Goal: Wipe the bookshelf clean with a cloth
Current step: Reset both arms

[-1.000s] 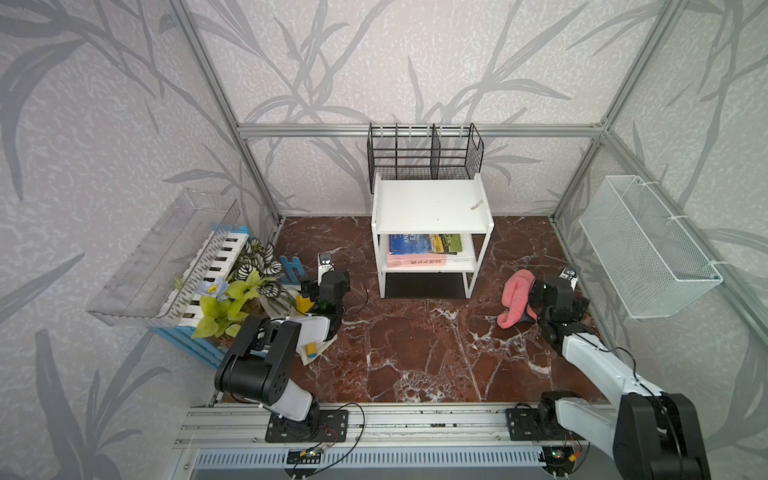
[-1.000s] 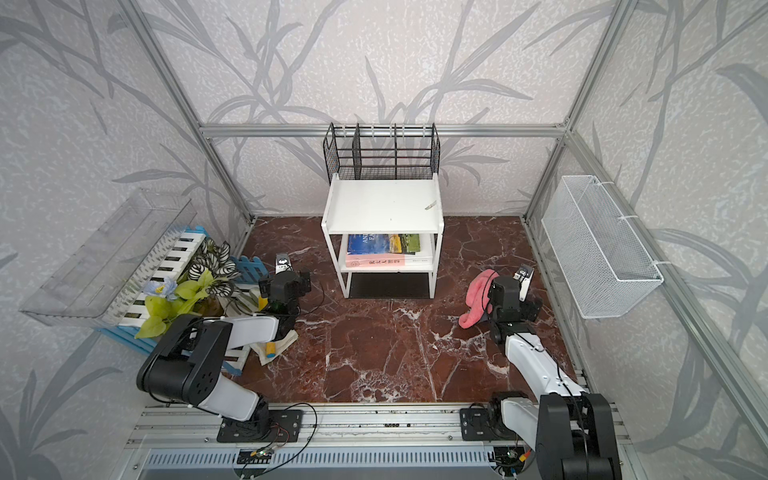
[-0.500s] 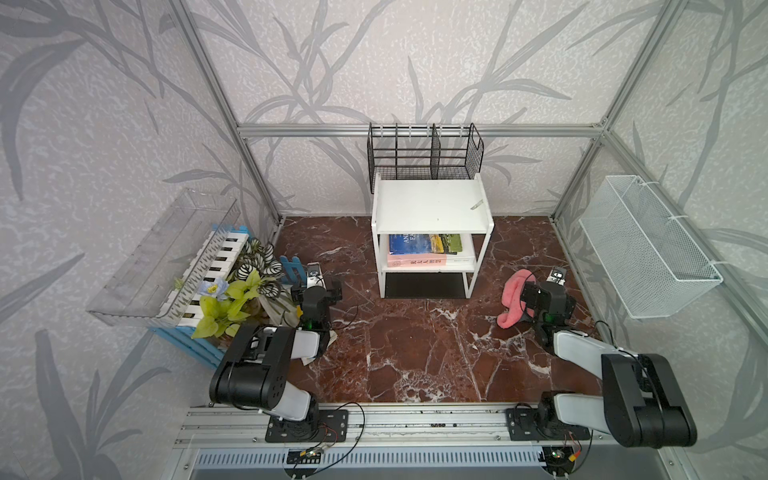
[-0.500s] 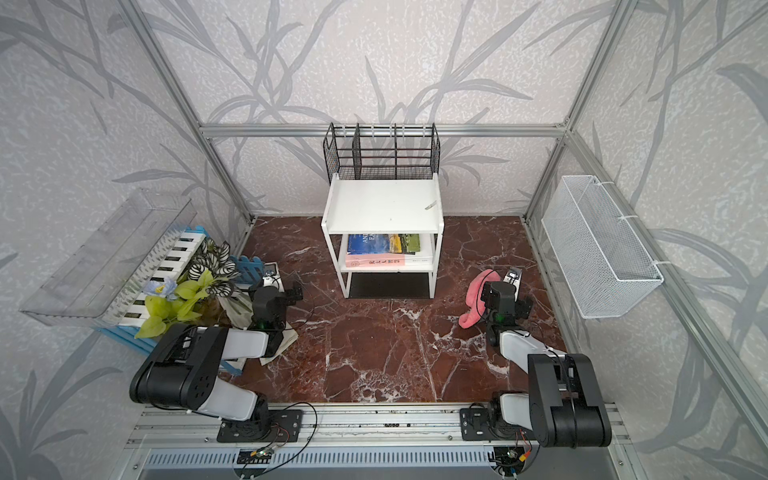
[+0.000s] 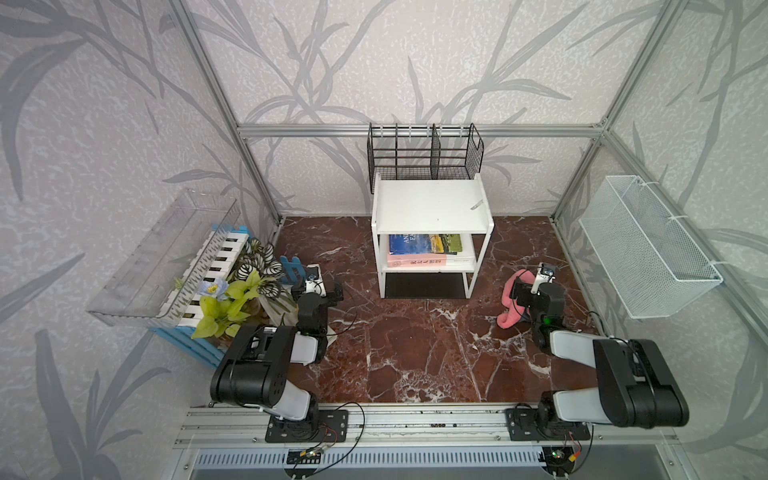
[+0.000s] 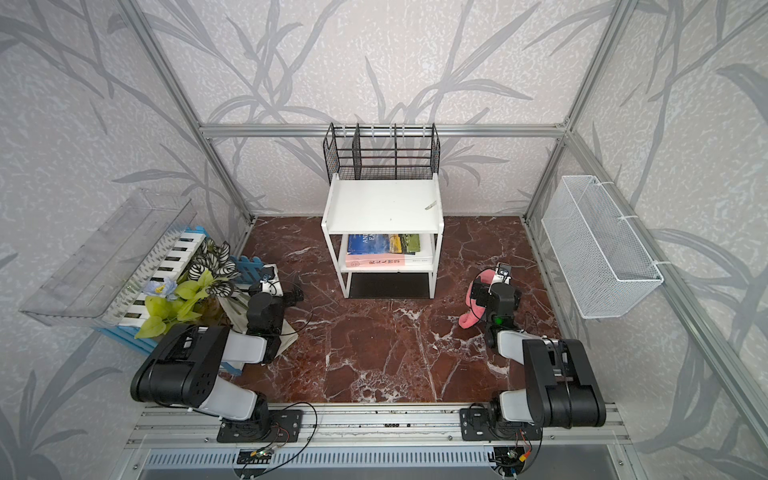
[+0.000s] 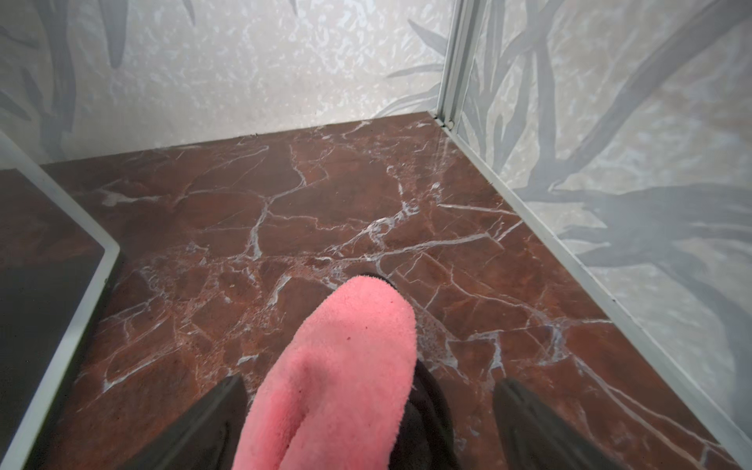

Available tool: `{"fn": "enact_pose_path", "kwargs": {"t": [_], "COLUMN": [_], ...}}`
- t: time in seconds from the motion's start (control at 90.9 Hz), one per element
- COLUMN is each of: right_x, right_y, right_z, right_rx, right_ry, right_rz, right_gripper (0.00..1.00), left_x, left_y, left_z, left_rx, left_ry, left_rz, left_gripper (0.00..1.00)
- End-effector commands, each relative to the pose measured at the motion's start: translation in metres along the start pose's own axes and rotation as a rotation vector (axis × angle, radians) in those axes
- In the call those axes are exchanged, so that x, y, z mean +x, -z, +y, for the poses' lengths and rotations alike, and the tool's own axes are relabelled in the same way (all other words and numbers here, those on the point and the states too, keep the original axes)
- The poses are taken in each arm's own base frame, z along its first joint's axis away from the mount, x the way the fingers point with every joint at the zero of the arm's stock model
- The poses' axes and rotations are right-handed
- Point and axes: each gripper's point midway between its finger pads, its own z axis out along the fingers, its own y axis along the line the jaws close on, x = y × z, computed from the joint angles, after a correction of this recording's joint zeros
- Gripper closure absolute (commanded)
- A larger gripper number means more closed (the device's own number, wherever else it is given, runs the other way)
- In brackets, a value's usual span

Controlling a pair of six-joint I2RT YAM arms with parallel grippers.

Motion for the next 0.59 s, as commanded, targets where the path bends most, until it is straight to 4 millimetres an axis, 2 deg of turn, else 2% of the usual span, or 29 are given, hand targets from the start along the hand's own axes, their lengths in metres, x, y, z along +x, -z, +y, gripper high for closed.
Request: {"fn": "enact_pose_path", "kwargs": {"t": [0.0, 0.077, 0.132, 0.583], "right_x": [-0.0023, -0.0071, 0.0006, -0.0020], "right_y": [-0.0129, -0.0142, -0.0147, -0.0150], "right_z": [0.0190, 0.0194, 0.0151, 0.0140], "right_rx": [-0.092, -0.079, -0.053, -0.047], "right_ry": [0.043, 0.050, 0.044, 0.040], "right_rz": [-0.043, -0.033, 0.025, 0.008], "right_gripper": [0.01, 0.01, 0.01, 0.01], "left_x": [-0.0035, -0.0035, -0.0038, -0.0032], "left_y": [0.0007, 0.0010, 0.0012, 0.0006], "left_z": [0.0013, 0.0015, 0.0015, 0.0013], "left_rx": [0.002, 0.002, 0.002, 0.004], "left_ry": [0.017, 0.017, 0.017, 0.018], "left_rz": [-0.021, -0.021, -0.022, -0.019], "left_gripper": [0.00, 0.00, 0.00, 0.00]}}
